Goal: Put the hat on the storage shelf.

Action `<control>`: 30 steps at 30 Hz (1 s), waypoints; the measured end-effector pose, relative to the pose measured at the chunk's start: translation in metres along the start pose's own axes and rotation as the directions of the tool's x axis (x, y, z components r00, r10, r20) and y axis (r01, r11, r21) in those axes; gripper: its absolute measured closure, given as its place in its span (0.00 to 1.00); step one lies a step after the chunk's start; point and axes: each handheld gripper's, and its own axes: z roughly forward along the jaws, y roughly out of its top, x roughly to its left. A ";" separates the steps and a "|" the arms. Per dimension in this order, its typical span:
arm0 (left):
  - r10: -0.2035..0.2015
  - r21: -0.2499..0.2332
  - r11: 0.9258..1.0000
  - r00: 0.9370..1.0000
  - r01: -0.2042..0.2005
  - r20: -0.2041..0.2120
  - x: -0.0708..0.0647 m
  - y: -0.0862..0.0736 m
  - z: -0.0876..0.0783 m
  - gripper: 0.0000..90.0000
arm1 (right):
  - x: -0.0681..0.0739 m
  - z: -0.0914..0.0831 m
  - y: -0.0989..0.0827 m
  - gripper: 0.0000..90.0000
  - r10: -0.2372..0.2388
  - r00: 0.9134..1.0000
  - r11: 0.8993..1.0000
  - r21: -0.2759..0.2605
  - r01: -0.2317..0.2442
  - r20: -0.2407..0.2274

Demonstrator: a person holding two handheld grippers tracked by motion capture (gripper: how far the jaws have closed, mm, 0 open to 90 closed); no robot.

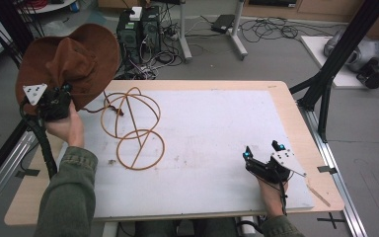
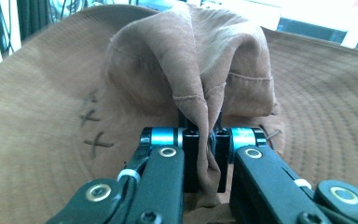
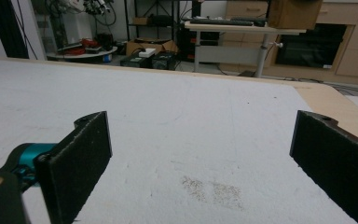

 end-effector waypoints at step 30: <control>0.079 -0.213 0.977 0.955 -0.017 0.285 -0.039 0.066 -0.037 0.97 | 0.003 -0.001 0.001 0.05 -0.008 1.000 1.000 0.000 0.008 -0.012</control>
